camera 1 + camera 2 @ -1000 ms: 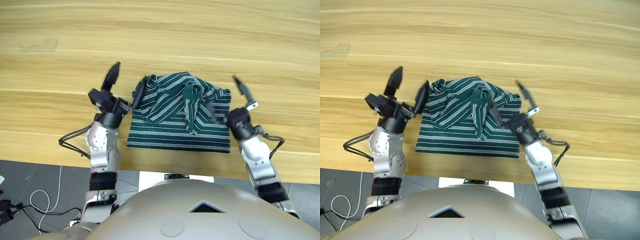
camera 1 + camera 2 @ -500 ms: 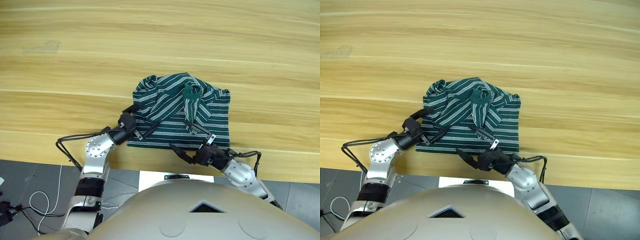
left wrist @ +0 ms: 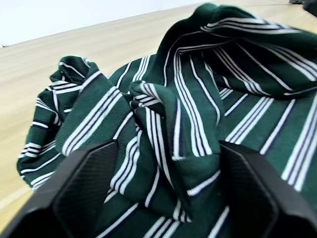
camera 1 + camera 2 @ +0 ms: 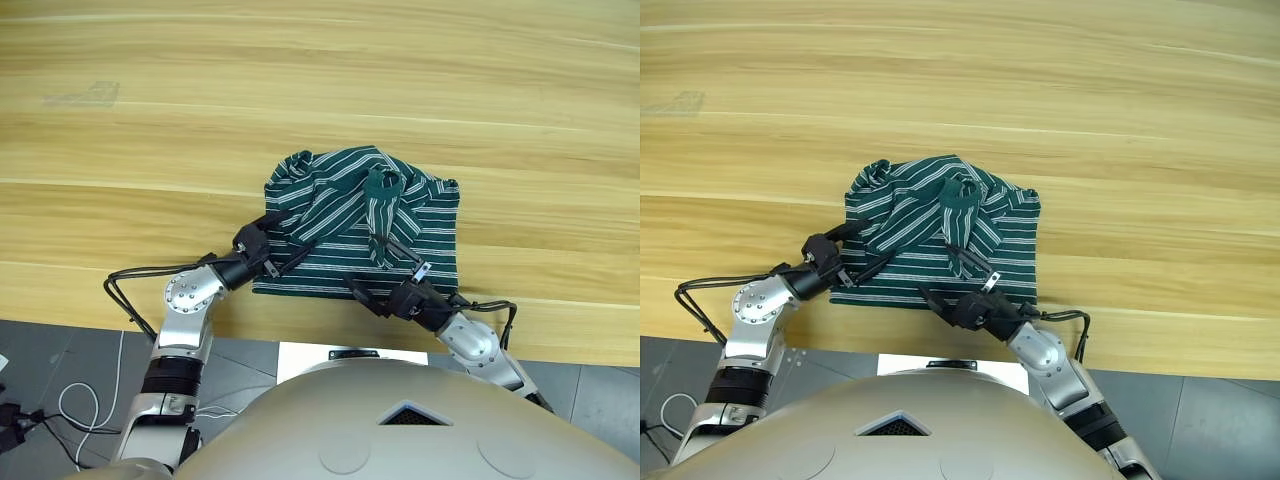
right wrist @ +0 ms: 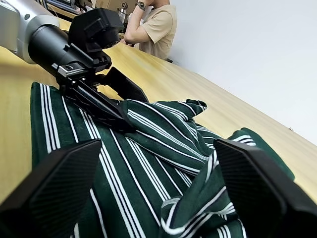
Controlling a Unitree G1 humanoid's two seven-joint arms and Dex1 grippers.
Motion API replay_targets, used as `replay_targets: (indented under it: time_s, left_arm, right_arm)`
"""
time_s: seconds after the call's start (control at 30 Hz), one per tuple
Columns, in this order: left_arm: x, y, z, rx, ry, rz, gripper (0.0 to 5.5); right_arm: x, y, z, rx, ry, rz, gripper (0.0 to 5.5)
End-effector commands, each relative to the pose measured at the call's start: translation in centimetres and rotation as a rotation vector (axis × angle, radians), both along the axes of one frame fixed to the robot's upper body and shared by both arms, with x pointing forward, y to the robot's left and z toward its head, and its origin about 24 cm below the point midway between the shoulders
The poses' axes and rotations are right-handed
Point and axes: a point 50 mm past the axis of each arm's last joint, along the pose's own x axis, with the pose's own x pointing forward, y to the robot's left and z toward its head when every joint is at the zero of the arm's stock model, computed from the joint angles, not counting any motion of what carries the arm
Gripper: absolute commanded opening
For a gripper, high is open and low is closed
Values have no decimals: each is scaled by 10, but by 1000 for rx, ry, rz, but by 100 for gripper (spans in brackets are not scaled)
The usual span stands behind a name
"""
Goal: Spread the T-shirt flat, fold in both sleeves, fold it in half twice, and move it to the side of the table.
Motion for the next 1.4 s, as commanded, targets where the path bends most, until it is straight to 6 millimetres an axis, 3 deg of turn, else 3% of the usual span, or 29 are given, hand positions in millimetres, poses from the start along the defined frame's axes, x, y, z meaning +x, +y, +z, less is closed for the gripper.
replay_targets:
  time_s: [0.03,0.33,0.53,0.67,0.83,1.0,1.07,1.17,1.33,1.4]
  left_arm:
    - [-4,1,-2,-6,34,-6,296]
    - [-5,2,-1,-52,35,40,158]
    - [-6,1,2,-97,16,55,64]
    - [-8,3,4,-130,2,91,2]
    - [-9,1,4,-150,-11,107,2]
    - [-9,-2,6,-171,-16,97,2]
    - [-10,-4,6,-173,-14,86,2]
    - [-10,-5,5,-171,-12,82,2]
    - [-11,-6,6,-177,-17,86,2]
    - [-12,-5,6,-177,-17,90,0]
  right_arm:
    - [1,0,-3,-17,-9,-1,420]
    - [-5,-9,-8,-25,26,-31,420]
    - [-9,-28,-9,-43,63,-48,420]
    - [-5,-52,-7,36,151,-165,420]
    - [-6,-30,-1,109,188,-156,420]
    - [-7,-7,-12,119,239,-132,420]
    - [-17,2,-13,117,251,-66,420]
    - [-23,6,-13,124,256,-37,420]
    - [-9,5,-20,156,270,-123,420]
    - [-8,3,-23,155,273,-148,392]
